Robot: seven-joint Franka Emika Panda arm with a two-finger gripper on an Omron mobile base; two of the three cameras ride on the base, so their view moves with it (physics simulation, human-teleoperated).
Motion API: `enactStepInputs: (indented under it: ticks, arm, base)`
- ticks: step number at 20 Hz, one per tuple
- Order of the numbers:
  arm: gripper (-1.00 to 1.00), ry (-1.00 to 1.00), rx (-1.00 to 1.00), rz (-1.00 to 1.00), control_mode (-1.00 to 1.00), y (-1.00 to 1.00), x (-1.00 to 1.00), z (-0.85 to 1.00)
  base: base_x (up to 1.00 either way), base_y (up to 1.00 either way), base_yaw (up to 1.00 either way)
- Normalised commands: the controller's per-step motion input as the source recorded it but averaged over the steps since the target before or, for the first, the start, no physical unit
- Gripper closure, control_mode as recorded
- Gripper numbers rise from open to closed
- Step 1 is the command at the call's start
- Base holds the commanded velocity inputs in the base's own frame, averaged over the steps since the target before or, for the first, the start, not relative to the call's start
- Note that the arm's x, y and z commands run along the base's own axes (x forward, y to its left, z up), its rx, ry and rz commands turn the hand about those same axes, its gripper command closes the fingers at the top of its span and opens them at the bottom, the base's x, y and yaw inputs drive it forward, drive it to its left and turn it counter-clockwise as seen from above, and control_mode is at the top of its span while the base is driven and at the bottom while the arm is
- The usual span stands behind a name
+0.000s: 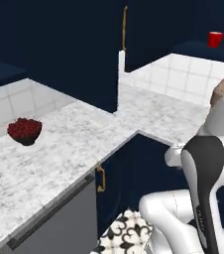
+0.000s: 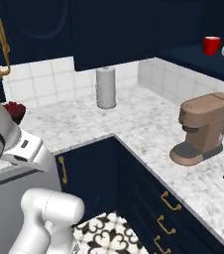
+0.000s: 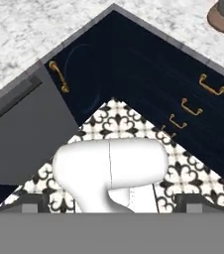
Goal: Gather all objects into one cabinet and sort the glasses and bowls to opposite sides.
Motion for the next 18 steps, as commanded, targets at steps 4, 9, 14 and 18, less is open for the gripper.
enactStepInputs:
  ticks: [4, 9, 14, 18]
  arm:
    - [-1.00, 0.00, 0.00, 0.00, 1.00, 0.00, 0.00, 0.00]
    - [-1.00, 0.00, 0.00, 0.00, 1.00, 0.00, 0.00, 0.00]
    - [-1.00, 0.00, 0.00, 0.00, 1.00, 0.00, 0.00, 0.00]
    - [-1.00, 0.00, 0.00, 0.00, 1.00, 0.00, 0.00, 0.00]
  base:
    - [-0.35, 0.21, 1.00]
    - [-0.30, 0.45, 0.93]
    - [-0.17, 0.91, 0.53]
    - [0.08, 0.43, 0.05]
